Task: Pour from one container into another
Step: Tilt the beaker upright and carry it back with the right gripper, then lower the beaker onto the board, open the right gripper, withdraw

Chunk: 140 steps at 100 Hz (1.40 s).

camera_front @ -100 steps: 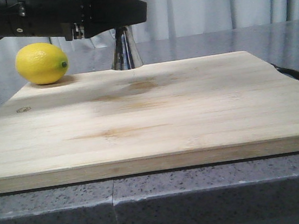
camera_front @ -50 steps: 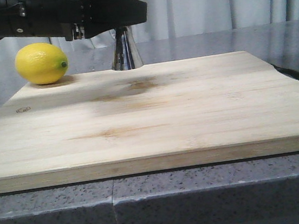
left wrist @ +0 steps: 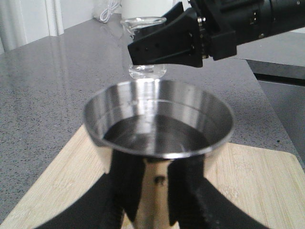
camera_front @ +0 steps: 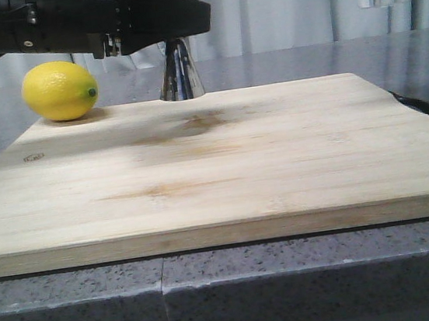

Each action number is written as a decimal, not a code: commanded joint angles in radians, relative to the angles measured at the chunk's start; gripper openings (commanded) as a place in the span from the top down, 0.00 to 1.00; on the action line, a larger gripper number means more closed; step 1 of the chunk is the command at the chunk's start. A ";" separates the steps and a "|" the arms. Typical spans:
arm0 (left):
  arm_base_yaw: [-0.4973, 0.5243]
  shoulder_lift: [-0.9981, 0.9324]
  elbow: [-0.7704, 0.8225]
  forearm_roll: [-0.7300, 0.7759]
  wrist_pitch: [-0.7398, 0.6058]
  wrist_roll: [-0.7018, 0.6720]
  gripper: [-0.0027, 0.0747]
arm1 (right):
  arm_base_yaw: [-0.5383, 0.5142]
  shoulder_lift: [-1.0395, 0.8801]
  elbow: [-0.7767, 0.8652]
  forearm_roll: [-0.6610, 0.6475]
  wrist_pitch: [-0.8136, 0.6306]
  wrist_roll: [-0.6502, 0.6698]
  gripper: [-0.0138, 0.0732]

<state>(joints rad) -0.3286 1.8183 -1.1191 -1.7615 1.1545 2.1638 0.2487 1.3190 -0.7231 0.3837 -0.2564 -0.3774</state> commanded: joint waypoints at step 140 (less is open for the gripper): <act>-0.010 -0.046 -0.029 -0.087 0.095 -0.008 0.72 | 0.040 0.251 0.049 -0.469 -0.379 0.317 0.49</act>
<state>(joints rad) -0.3286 1.8183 -1.1191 -1.7615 1.1545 2.1638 0.2890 1.5961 -0.6496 -0.0738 -0.5849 -0.0594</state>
